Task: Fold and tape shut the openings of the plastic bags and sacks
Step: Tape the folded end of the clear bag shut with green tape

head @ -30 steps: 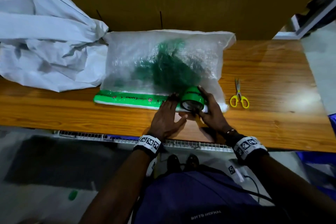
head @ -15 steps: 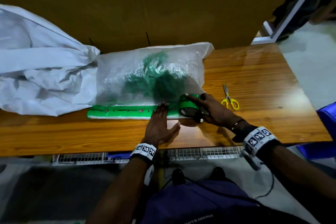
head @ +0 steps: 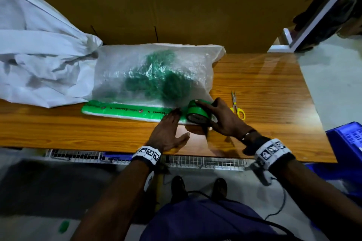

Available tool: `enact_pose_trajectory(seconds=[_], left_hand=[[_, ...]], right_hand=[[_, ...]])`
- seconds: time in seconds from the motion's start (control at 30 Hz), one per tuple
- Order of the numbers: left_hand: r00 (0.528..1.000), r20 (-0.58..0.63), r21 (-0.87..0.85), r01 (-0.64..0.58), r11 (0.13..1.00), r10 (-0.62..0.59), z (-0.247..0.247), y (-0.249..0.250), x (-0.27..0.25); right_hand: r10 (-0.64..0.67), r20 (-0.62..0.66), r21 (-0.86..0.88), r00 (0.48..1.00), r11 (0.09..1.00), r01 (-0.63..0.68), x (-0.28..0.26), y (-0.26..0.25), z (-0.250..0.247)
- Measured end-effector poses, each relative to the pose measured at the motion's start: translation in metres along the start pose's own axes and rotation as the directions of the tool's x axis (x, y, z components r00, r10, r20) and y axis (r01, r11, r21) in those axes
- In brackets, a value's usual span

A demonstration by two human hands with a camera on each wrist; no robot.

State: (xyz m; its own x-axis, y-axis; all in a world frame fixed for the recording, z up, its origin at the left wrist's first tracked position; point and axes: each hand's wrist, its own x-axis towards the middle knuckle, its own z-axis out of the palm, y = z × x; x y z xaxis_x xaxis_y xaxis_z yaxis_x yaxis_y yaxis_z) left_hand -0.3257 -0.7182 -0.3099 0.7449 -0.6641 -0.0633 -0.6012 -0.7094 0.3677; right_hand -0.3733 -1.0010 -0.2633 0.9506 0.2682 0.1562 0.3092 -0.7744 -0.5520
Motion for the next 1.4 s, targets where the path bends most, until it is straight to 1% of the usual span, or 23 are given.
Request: enact_pose_trajectory(seconds=[0.07, 0.13, 0.2, 0.27, 0.37, 0.47, 0.53, 0.6, 0.7, 0.77, 0.87, 0.93, 1.03, 1.1, 1.13, 1.2, 1.27, 1.33, 1.4], left_hand=[[1.000, 0.022, 0.007, -0.006, 1.000, 0.006, 0.001, 0.001, 0.000], [1.000, 0.011, -0.021, 0.020, 1.000, -0.019, 0.002, 0.006, 0.002], [0.998, -0.013, -0.055, 0.062, 0.997, -0.063, 0.005, 0.017, 0.008], [0.995, -0.025, -0.043, 0.093, 0.995, -0.094, 0.009, 0.031, 0.014], [0.996, -0.001, 0.008, 0.094, 0.996, -0.094, 0.019, 0.039, 0.015], [0.996, 0.025, 0.024, 0.084, 0.996, -0.085, 0.015, 0.025, 0.014], [0.995, 0.031, 0.034, 0.090, 0.995, -0.091, 0.013, 0.019, 0.014], [0.995, 0.038, 0.032, 0.096, 0.995, -0.097, 0.011, 0.019, 0.013], [0.996, 0.032, 0.018, 0.086, 0.996, -0.086, 0.009, 0.020, 0.012], [0.996, 0.034, 0.002, 0.079, 0.997, -0.079, 0.008, 0.020, 0.010], [0.997, 0.024, 0.009, 0.073, 0.997, -0.073, 0.009, 0.021, 0.008], [0.997, 0.015, 0.019, 0.079, 0.997, -0.079, 0.011, 0.022, 0.009], [0.995, -0.019, 0.057, 0.094, 0.994, -0.093, 0.013, 0.029, 0.013], [0.997, -0.043, 0.037, 0.062, 0.997, -0.060, 0.017, 0.038, 0.014], [0.998, -0.048, 0.018, 0.045, 0.999, -0.044, 0.020, 0.043, 0.013], [0.997, -0.060, -0.001, 0.051, 0.999, -0.050, 0.026, 0.048, 0.009], [0.996, -0.064, 0.034, 0.068, 0.997, -0.066, 0.028, 0.048, 0.009], [0.996, -0.046, 0.074, 0.080, 0.994, -0.077, 0.025, 0.048, 0.011], [0.996, -0.038, 0.100, 0.087, 0.991, -0.084, 0.023, 0.051, 0.011]], right_hand=[[-0.011, 0.045, -0.068, 0.999, 0.998, 0.014, -0.005, 0.003, -0.014], [0.029, 0.052, -0.069, 0.998, 0.997, -0.026, -0.008, 0.006, -0.014], [0.106, 0.022, 0.020, 0.994, 0.994, -0.106, -0.011, 0.006, -0.006], [0.153, -0.026, 0.137, 0.988, 0.979, -0.148, -0.015, 0.004, 0.004], [0.158, -0.091, 0.195, 0.983, 0.971, -0.138, -0.021, 0.002, 0.020], [0.177, -0.128, 0.245, 0.976, 0.959, -0.142, -0.015, -0.008, 0.034], [0.187, -0.129, 0.254, 0.974, 0.956, -0.150, -0.010, -0.014, 0.038], [0.179, -0.097, 0.196, 0.979, 0.968, -0.157, -0.008, -0.013, 0.032], [0.094, -0.001, -0.013, 0.996, 0.995, -0.094, -0.009, -0.003, 0.007], [0.063, 0.039, -0.122, 0.997, 0.991, -0.058, -0.010, 0.001, -0.011], [0.032, 0.058, -0.203, 0.998, 0.979, -0.020, -0.010, 0.003, -0.021], [0.029, 0.044, -0.149, 0.999, 0.989, -0.023, -0.011, 0.005, -0.021], [0.107, -0.039, 0.057, 0.993, 0.993, -0.105, -0.019, 0.005, -0.012], [0.151, -0.071, 0.148, 0.986, 0.979, -0.139, -0.023, 0.003, -0.001], [0.160, -0.081, 0.166, 0.984, 0.975, -0.145, -0.024, 0.003, 0.005], [0.161, -0.096, 0.172, 0.982, 0.975, -0.143, -0.023, 0.002, 0.016], [0.149, -0.094, 0.181, 0.984, 0.975, -0.130, -0.019, 0.002, 0.017], [0.120, -0.048, 0.153, 0.992, 0.982, -0.111, -0.014, 0.001, 0.009], [0.070, 0.010, 0.062, 0.997, 0.996, -0.071, -0.012, 0.005, -0.005]])
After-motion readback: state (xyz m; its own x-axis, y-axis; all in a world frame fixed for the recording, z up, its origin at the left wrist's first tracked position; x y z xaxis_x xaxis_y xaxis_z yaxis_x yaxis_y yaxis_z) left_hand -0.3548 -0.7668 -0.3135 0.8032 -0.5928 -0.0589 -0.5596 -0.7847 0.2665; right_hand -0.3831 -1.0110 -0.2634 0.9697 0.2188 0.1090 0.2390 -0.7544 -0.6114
